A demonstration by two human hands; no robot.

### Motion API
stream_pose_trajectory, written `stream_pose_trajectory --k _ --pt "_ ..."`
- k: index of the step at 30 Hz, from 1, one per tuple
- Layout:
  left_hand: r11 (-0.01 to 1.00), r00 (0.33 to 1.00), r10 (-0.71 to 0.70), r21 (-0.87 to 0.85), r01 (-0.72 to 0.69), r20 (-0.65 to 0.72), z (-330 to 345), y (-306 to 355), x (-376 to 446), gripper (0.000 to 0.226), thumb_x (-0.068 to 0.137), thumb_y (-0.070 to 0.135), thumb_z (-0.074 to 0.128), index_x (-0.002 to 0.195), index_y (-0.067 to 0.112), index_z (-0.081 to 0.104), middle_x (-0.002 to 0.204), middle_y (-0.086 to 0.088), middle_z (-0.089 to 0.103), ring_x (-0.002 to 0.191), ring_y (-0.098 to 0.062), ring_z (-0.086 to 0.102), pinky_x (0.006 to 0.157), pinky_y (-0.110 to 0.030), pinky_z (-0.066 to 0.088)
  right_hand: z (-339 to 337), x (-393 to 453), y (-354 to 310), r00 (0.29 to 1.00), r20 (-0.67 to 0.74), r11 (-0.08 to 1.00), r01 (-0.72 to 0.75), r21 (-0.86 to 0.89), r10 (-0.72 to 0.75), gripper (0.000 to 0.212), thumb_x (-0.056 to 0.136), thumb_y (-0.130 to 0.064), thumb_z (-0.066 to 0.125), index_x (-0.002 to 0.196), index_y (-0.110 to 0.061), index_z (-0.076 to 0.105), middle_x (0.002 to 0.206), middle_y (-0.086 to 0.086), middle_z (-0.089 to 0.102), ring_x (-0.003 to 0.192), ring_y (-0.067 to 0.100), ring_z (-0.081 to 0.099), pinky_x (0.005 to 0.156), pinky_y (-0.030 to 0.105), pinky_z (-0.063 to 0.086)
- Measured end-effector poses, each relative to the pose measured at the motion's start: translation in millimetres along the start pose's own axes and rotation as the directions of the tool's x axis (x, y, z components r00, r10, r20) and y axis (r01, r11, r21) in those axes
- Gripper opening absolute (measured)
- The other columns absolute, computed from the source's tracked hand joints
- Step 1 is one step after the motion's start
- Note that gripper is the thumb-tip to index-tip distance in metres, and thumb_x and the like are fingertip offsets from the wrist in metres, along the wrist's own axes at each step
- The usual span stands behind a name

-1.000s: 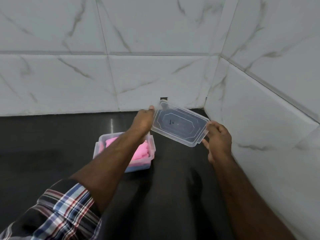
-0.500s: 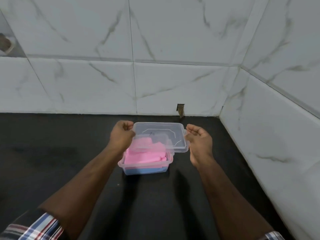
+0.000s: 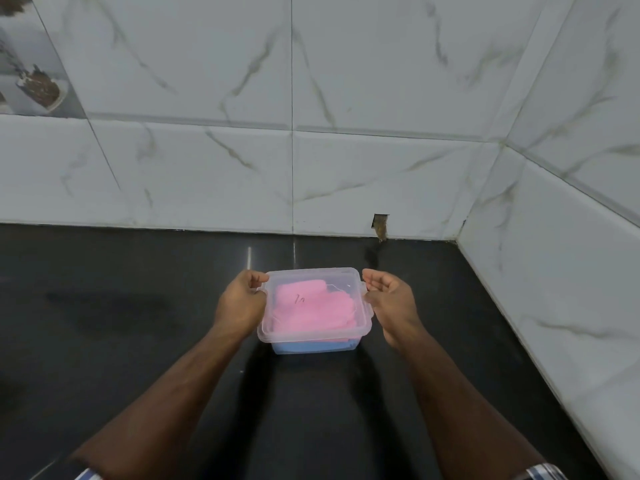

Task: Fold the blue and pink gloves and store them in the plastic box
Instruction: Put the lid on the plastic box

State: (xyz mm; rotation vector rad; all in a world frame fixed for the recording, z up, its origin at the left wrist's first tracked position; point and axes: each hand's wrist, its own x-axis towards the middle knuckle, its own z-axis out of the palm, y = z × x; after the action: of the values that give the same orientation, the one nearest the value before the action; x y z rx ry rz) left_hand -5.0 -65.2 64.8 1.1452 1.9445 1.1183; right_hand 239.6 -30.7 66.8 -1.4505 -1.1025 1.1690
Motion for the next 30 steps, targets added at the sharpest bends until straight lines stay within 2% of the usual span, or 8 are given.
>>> stream_pose_trajectory --k 3,5,9,12,15,19,23,30 --pt "0.999 1.0 0.003 0.036 -0.004 0.006 -5 -2 4 0.012 0.088 0.017 0.063 0.096 0.026 0.065 0.107 0.004 0.069 0.097 -0.018 0.066 0.084 -0.039 0.057 1 2 1 0.999 -0.001 0.994 0.033 -0.109 -0.034 0.05 0.087 0.011 0.058 0.132 -0.011 0.061 0.131 -0.001 0.064 0.117 0.011 0.06 0.082 0.019 0.053" --pt "0.997 0.999 0.016 0.071 -0.018 0.037 -4 -2 5 0.015 0.09 0.019 0.061 0.101 0.028 0.065 0.111 0.004 0.069 0.099 -0.017 0.066 0.087 -0.041 0.057 0 3 3 0.998 -0.008 0.976 0.054 -0.21 -0.057 0.047 0.087 0.004 0.063 0.131 -0.014 0.062 0.132 0.0 0.064 0.118 0.011 0.06 0.09 0.028 0.053" --pt "0.991 0.997 0.045 0.124 -0.053 0.067 4 -2 7 0.03 0.095 0.011 0.051 0.12 0.023 0.064 0.119 0.0 0.066 0.103 -0.017 0.062 0.088 -0.035 0.054 -2 2 9 0.997 0.052 0.938 0.073 -0.34 -0.059 0.041 0.088 -0.014 0.071 0.128 -0.017 0.064 0.121 -0.004 0.069 0.088 0.002 0.065 0.07 0.019 0.055" --pt "0.986 0.994 0.073 0.143 -0.084 0.078 10 0 7 0.032 0.096 0.01 0.051 0.124 0.022 0.062 0.121 -0.002 0.066 0.098 -0.015 0.058 0.08 -0.03 0.05 -3 6 11 0.998 0.018 0.898 0.063 -0.435 -0.061 0.044 0.088 -0.021 0.071 0.132 -0.019 0.062 0.126 -0.003 0.068 0.103 0.013 0.067 0.084 0.032 0.057" --pt "0.98 0.991 0.101 0.165 -0.114 0.085 14 -1 8 0.035 0.097 0.009 0.052 0.128 0.02 0.061 0.127 -0.003 0.064 0.098 -0.013 0.055 0.078 -0.027 0.044 -3 8 9 0.997 0.037 0.868 0.074 -0.491 -0.064 0.044 0.09 -0.022 0.068 0.134 -0.019 0.061 0.129 -0.001 0.067 0.11 0.016 0.066 0.091 0.034 0.055" --pt "0.972 0.992 0.11 0.199 -0.122 0.068 16 -6 11 0.037 0.096 0.008 0.054 0.132 0.016 0.061 0.135 -0.005 0.063 0.116 -0.021 0.06 0.09 -0.027 0.046 1 9 8 0.995 0.05 0.827 0.101 -0.553 -0.088 0.047 0.094 -0.023 0.064 0.14 -0.018 0.055 0.136 0.0 0.062 0.119 0.017 0.06 0.095 0.034 0.051" --pt "0.969 0.994 0.093 0.223 -0.105 0.065 17 -9 14 0.041 0.096 0.008 0.051 0.135 0.015 0.06 0.136 -0.004 0.063 0.122 -0.023 0.059 0.102 -0.036 0.048 5 11 10 0.994 0.052 0.798 0.106 -0.594 -0.093 0.05 0.097 -0.027 0.06 0.144 -0.02 0.049 0.142 0.002 0.056 0.125 0.02 0.057 0.101 0.039 0.051" --pt "0.954 0.988 0.135 0.259 -0.15 0.075 18 -12 12 0.047 0.094 0.003 0.048 0.139 0.015 0.059 0.142 -0.004 0.058 0.13 -0.023 0.055 0.108 -0.034 0.042 7 10 13 0.984 0.099 0.736 0.175 -0.654 -0.146 0.049 0.1 -0.026 0.052 0.147 -0.011 0.045 0.143 0.008 0.054 0.128 0.022 0.052 0.106 0.034 0.041"
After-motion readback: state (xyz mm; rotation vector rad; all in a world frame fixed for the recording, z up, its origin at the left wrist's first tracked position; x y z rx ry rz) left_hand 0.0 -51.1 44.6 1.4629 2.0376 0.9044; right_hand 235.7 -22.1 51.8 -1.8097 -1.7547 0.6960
